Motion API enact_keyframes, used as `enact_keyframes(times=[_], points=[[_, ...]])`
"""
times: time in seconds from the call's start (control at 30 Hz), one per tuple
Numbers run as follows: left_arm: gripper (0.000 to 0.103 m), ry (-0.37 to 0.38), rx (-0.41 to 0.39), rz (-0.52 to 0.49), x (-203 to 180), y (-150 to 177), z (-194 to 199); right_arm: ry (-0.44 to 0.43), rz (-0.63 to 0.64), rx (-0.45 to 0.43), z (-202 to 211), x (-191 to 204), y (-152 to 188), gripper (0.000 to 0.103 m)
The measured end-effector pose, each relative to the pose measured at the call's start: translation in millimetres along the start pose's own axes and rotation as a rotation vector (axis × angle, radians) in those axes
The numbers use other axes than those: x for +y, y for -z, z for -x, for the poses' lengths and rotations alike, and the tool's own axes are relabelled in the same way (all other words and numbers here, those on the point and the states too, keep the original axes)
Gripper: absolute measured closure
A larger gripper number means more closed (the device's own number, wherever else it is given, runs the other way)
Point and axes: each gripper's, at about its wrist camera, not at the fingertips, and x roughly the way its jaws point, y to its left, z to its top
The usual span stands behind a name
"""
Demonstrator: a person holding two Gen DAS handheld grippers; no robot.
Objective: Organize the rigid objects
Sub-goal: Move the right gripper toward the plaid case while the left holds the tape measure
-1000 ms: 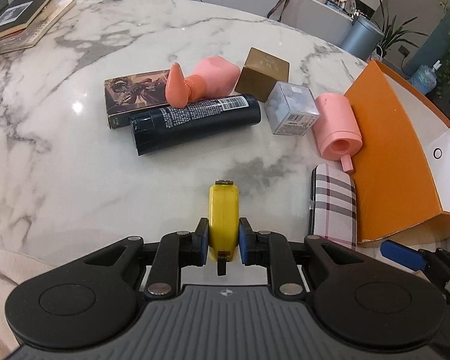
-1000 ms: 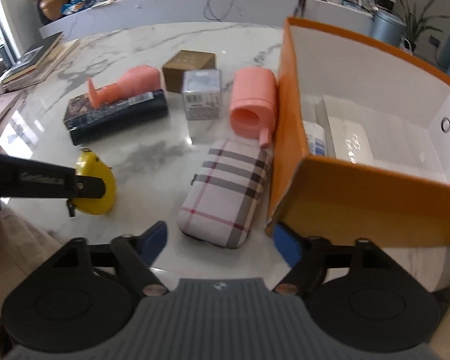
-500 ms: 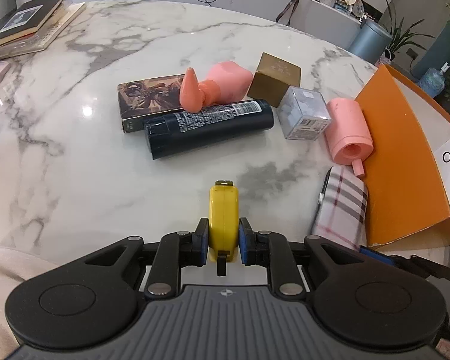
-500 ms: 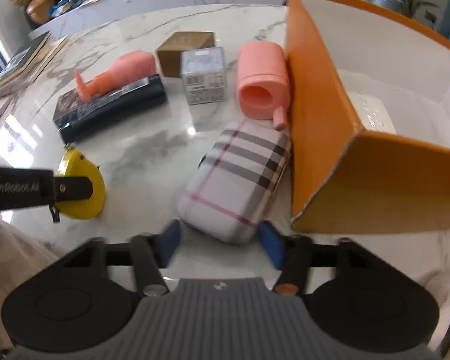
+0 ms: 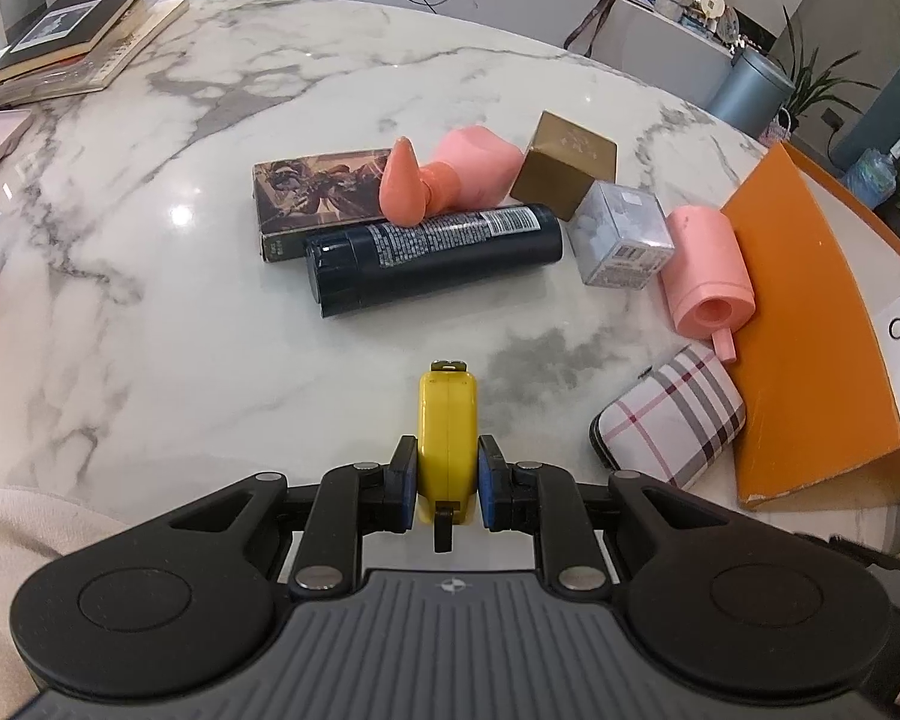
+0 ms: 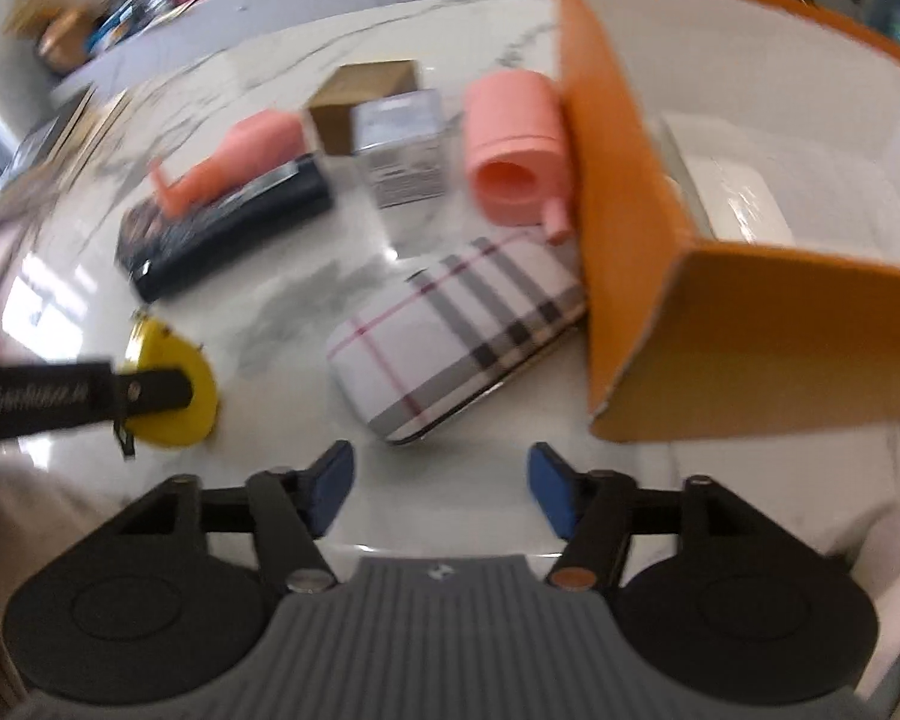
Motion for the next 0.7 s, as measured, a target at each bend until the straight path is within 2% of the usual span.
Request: enact_keyframes(times=[0.03, 0.2, 0.4, 0.57, 0.7], points=[[0.081, 0.001, -0.003, 0.004, 1, -1, 1, 0.000, -0.041, -0.001, 0, -3, -2, 0.023], [0.081, -0.019, -0.006, 0.007, 6, -11, 3, 0.045, -0.224, -0.017, -3, 0, -9, 0.022], [0.081, -0.018, 0.003, 0.015, 18, -23, 1, 0.142, -0.308, -0.096, -2, 25, -15, 0.022], [0.081, -0.004, 0.020, 0.021, 22, -23, -6, 0.204, -0.402, -0.046, -18, 22, -24, 0.021], [0.081, 0.007, 0.013, 0.023, 24, -22, -7, 0.196, -0.373, -0.025, -25, 25, -34, 0.021]])
